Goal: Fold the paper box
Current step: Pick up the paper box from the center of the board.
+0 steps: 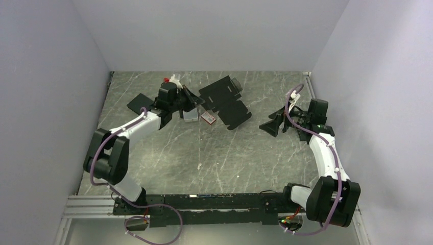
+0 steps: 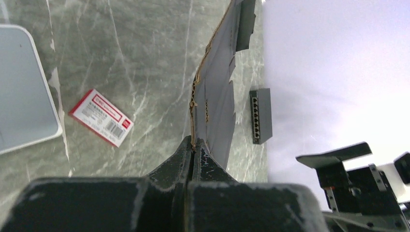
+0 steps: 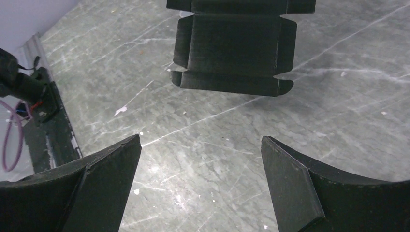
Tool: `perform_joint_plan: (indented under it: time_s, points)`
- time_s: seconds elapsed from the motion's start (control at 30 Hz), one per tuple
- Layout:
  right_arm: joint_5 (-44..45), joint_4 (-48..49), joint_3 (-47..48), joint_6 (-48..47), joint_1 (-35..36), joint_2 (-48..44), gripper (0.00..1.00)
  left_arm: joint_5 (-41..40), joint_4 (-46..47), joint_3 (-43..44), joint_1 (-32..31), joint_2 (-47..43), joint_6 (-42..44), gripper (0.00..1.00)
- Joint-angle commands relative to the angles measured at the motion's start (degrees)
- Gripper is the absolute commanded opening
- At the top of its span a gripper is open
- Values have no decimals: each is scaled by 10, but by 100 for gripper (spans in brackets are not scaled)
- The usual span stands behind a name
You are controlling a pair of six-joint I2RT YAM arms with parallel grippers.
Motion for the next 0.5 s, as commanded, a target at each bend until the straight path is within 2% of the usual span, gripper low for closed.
perform_joint_plan:
  time_s: [0.0,0.1,0.2,0.33,0.47]
  points:
    - [-58,121,-40,91,8,7,100,23,99,-68,-7,-67,-16,0]
    - [-55,231,-77,197,24,21,100,14,162,-129,-13,-109,-16,0]
    - [-16,318,-107,282,46,41,100,-10,211,-184,-22,-152,-6,0]
    - [38,498,-168,445,67,63,100,-52,241,-231,-39,-208,11,0]
    - [83,548,-191,501,92,86,100,-79,248,-251,-52,-242,17,0]
